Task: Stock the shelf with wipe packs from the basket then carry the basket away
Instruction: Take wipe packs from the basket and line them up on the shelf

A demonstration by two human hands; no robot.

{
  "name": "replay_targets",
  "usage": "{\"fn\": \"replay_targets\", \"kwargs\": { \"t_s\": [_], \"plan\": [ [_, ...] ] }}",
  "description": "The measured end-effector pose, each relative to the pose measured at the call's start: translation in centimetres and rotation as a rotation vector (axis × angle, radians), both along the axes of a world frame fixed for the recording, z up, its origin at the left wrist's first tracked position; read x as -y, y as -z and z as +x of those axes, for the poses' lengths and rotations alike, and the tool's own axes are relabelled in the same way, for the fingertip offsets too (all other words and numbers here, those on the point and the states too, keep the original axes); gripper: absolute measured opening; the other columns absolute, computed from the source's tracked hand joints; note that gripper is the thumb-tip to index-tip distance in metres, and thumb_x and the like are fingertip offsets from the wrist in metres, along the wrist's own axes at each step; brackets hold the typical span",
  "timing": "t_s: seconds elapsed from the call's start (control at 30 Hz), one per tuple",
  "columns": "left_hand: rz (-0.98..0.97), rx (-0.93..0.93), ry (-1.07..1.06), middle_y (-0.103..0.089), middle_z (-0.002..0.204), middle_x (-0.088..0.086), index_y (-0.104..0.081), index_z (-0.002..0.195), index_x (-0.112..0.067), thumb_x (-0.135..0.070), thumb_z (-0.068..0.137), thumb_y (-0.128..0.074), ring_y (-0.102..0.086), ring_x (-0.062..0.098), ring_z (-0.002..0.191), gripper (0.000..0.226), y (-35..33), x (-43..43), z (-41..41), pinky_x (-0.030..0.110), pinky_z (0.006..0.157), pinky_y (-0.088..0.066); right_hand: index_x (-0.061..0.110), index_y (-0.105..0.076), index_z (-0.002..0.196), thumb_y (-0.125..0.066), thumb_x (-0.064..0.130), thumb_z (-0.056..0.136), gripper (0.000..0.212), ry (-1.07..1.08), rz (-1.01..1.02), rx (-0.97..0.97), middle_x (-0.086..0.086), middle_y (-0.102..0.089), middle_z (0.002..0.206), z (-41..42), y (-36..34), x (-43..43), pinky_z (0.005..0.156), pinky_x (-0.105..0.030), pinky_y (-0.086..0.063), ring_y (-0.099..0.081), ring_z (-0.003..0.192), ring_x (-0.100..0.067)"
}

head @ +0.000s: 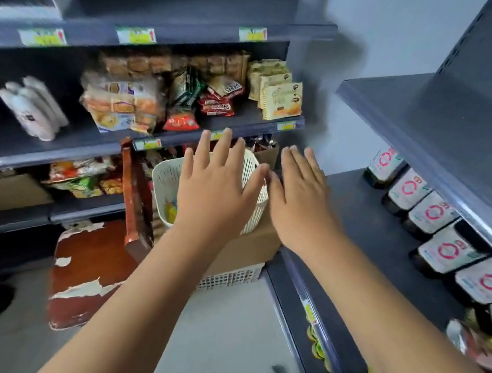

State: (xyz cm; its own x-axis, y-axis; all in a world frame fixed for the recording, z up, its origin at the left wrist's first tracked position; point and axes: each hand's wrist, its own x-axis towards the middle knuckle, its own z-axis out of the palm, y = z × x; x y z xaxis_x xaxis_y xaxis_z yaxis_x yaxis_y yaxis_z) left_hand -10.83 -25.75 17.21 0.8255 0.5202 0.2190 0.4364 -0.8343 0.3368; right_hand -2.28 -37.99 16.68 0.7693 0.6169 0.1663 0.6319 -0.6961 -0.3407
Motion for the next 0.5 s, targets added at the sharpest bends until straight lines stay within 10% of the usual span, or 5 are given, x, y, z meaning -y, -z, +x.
{"fn": "replay_targets", "kwargs": {
  "t_s": [0.5],
  "plan": [
    [-0.259, -0.22, -0.093, -0.021, 0.17, -0.007, -0.029, 0.16, -0.034, -0.063, 0.103, -0.034, -0.006, 0.018, 0.159, 0.065, 9.0, -17.8, 14.6, 0.044, 0.129, -0.01, 0.036, -0.018, 0.162, -0.042, 0.058, 0.104, 0.066, -0.274, 0.063, -0.734, 0.021, -0.012, 0.168, 18.3, 8.5, -16.1, 0.111, -0.025, -0.017, -0.012, 0.151, 0.0]
  ]
}}
